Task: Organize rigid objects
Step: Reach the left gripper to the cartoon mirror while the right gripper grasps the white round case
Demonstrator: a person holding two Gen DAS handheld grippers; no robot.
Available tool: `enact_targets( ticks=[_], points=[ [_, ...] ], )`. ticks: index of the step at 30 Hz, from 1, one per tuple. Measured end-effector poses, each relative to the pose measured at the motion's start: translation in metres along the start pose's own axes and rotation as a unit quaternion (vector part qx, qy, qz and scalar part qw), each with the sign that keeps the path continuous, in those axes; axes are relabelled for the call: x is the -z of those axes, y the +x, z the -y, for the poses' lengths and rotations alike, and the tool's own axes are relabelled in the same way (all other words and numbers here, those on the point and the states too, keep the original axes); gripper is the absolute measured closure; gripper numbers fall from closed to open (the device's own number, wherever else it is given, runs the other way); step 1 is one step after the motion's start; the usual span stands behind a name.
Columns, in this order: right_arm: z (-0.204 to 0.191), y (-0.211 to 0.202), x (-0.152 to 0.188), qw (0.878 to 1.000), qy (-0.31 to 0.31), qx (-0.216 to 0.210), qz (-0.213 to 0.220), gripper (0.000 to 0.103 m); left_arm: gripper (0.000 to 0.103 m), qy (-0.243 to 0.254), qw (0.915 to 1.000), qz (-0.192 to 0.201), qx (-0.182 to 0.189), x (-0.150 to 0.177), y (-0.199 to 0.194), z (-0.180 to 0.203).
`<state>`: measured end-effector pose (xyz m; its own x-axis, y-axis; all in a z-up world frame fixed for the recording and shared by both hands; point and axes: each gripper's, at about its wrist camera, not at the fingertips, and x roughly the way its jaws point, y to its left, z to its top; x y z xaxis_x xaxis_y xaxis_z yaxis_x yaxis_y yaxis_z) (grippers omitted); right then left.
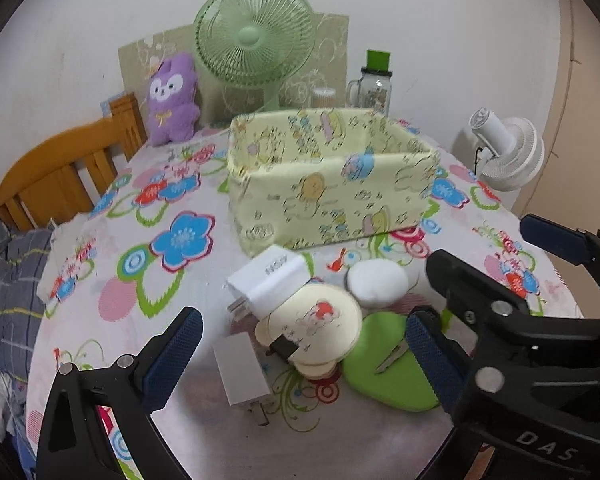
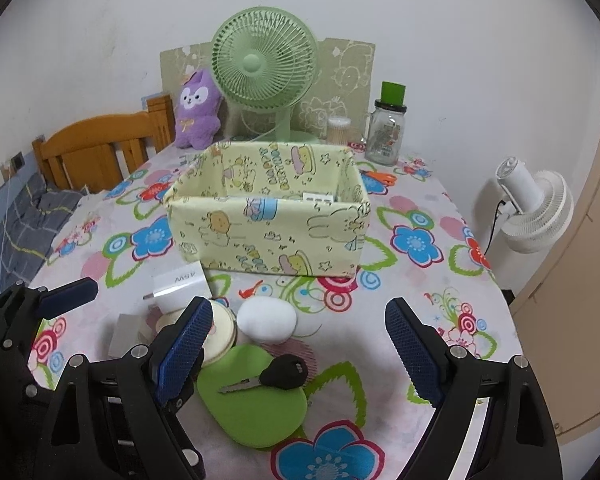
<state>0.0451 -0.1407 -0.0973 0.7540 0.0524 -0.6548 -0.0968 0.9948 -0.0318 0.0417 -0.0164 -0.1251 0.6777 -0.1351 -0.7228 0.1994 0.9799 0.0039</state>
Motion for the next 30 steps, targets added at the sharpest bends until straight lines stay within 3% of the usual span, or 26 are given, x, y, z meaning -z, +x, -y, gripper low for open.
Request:
enact_targets(
  ticks=[9, 26, 30],
  points=[
    [0.000, 0.030, 0.011, 0.999, 0.005, -0.002, -0.034, 0.014, 0.000, -0.013, 0.9992, -0.037, 0.003, 0.010, 0.033, -0.008],
    [0.003, 0.065, 0.013, 0.997, 0.012, -0.002, -0.073, 0.016, 0.000, -0.027, 0.9973, -0.068, 0.012, 0.010, 0.067, -0.010],
    [0.004, 0.070, 0.013, 0.997, 0.014, -0.001, -0.078, 0.016, 0.005, -0.036, 0.9964, -0.074, 0.019, 0.011, 0.072, -0.009]
  ],
)
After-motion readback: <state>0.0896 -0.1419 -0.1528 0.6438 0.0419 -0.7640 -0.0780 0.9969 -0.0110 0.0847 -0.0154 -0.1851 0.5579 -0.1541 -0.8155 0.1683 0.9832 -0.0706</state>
